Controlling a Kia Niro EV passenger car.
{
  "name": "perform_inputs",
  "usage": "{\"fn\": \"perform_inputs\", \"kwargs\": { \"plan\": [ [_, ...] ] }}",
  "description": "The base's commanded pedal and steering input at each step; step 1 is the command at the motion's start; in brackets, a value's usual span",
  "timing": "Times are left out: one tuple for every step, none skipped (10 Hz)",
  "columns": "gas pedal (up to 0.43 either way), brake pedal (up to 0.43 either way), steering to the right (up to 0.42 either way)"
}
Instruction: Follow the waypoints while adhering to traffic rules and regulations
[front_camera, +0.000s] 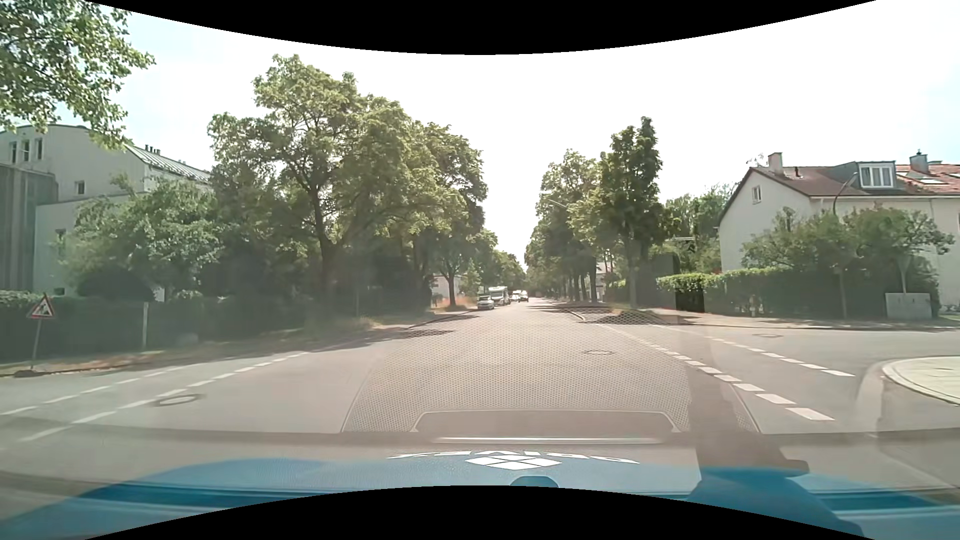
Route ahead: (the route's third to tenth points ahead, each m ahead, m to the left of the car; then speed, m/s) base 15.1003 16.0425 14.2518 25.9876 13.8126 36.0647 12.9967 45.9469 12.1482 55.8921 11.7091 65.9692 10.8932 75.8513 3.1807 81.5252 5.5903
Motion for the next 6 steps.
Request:
{"fn": "perform_inputs", "kwargs": {
  "plan": [
    [0.067, 0.0, -0.207],
    [0.067, 0.0, -0.233],
    [0.067, 0.0, -0.263],
    [0.067, 0.0, -0.287],
    [0.067, 0.0, -0.315],
    [0.079, 0.0, -0.344]
  ]
}}
